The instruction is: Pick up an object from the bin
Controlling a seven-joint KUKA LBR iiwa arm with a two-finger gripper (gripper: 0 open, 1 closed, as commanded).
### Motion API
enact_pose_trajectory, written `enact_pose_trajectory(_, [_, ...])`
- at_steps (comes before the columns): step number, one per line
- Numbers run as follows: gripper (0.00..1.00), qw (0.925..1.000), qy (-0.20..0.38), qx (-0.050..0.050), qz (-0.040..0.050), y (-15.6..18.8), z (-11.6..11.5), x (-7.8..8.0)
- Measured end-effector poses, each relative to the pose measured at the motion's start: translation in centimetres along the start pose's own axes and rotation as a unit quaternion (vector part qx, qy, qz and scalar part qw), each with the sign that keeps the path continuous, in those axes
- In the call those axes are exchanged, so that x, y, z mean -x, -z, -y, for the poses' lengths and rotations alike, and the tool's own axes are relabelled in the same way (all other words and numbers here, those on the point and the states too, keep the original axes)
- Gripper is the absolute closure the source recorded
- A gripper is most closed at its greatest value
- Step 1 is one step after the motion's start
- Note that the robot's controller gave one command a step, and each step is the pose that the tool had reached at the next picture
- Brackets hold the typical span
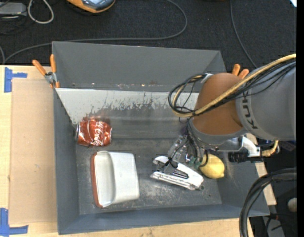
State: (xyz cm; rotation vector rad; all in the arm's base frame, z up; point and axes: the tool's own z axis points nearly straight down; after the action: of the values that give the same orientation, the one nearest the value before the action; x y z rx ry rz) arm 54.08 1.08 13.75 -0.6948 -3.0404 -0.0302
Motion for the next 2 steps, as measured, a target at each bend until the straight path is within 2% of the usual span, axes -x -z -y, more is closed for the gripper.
enact_pose_trajectory(1, [1.0,0.9997,0.025,-0.001,-0.001,1.9,1.5,-1.5])
enact_pose_trajectory(2, [1.0,0.996,-0.09,-0.001,-0.002,-2.8,1.2,1.2])
